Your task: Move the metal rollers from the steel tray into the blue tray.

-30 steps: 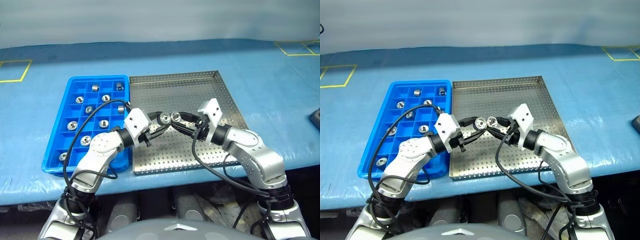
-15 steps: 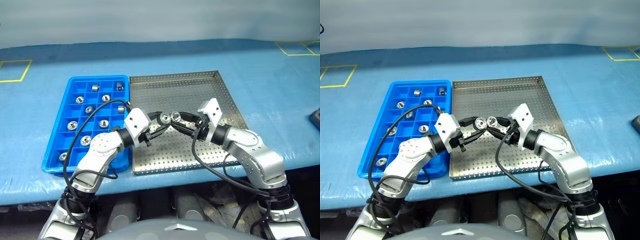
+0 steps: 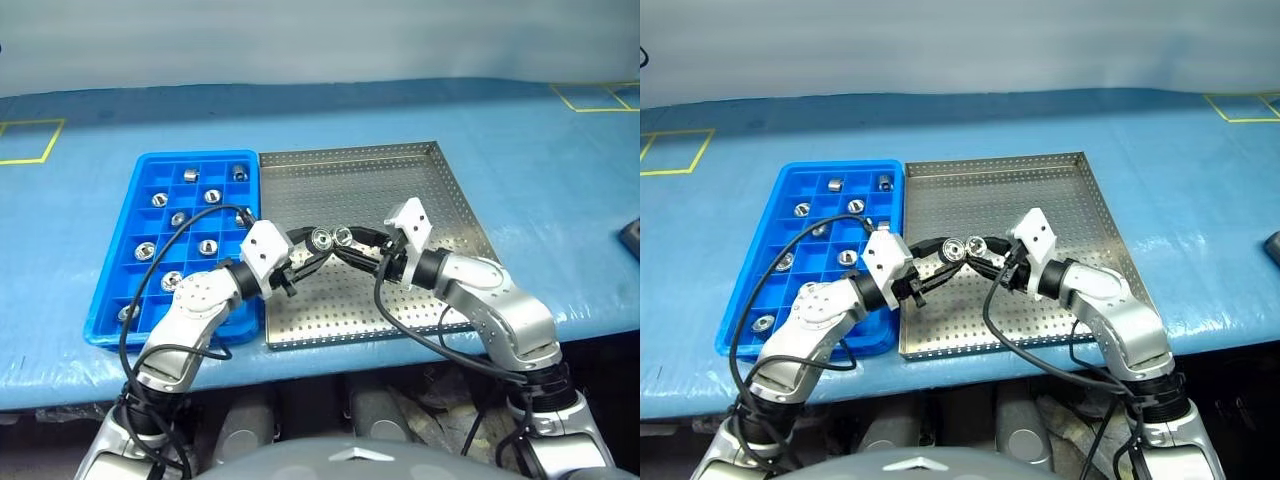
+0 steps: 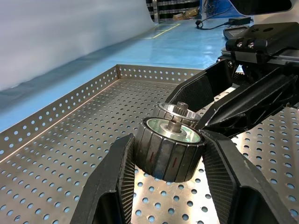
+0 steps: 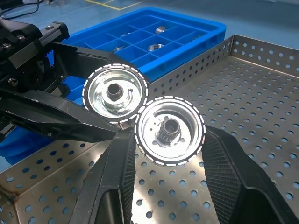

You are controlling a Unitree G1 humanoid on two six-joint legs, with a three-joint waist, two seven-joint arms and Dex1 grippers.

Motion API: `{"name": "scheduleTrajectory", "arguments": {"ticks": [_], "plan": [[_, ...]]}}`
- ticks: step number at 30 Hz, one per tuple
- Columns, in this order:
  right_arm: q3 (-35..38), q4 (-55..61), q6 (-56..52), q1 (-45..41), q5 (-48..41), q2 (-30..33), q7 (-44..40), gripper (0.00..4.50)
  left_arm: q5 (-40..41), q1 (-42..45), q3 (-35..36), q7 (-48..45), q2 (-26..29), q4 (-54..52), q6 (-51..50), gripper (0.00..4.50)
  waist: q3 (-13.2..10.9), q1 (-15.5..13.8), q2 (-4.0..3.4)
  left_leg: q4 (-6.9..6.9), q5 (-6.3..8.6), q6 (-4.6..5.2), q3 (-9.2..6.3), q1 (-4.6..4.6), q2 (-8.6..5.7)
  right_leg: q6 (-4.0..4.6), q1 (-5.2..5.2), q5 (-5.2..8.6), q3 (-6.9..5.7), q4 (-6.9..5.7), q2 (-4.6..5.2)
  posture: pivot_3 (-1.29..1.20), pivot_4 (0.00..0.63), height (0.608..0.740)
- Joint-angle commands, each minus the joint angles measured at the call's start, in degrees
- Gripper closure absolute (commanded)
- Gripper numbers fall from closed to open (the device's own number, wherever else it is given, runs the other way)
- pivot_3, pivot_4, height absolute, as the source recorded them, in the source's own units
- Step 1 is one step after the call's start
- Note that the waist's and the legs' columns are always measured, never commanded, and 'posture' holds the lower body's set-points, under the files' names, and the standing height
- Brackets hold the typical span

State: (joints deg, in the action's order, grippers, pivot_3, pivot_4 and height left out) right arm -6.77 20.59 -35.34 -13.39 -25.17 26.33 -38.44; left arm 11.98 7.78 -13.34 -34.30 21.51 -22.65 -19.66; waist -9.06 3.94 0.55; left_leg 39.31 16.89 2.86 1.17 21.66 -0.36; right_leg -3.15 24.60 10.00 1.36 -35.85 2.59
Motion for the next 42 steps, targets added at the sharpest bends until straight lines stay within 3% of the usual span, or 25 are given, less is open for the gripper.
{"name": "scheduleTrajectory", "arguments": {"ticks": [1, 25, 42], "plan": [[4.39, -2.34, 0.15, -0.16, 1.95, 1.30, 3.41, 2.78, 0.46, -0.87, 7.23, 2.74, 1.60, -2.99, 0.28, 2.66, 0.00, 0.00, 0.00, 0.00, 0.00, 0.00, 0.00, 0.00, 0.00, 0.00, 0.00, 0.00, 0.00, 0.00, 0.00, -0.13, 0.150, 0.740], [4.63, -3.99, 0.48, -0.41, 2.54, 2.22, 5.00, 2.78, 7.06, -3.72, 9.39, 3.46, 2.12, -6.07, -1.61, 2.66, 0.00, -0.02, 0.00, 0.00, 0.00, 0.01, 0.00, 0.00, 0.00, 0.01, 0.00, 0.01, -0.01, 0.00, 0.01, -0.13, 0.150, 0.740], [4.31, -4.23, 0.32, -0.51, 2.38, 2.04, 5.85, 2.78, 17.03, -4.63, 11.75, 3.22, 1.79, -8.96, -5.42, 2.66, 0.00, -0.03, 0.00, 0.00, 0.00, 0.00, 0.00, 0.00, 0.00, 0.01, 0.00, 0.01, -0.01, 0.00, 0.01, -0.13, 0.150, 0.740]]}}
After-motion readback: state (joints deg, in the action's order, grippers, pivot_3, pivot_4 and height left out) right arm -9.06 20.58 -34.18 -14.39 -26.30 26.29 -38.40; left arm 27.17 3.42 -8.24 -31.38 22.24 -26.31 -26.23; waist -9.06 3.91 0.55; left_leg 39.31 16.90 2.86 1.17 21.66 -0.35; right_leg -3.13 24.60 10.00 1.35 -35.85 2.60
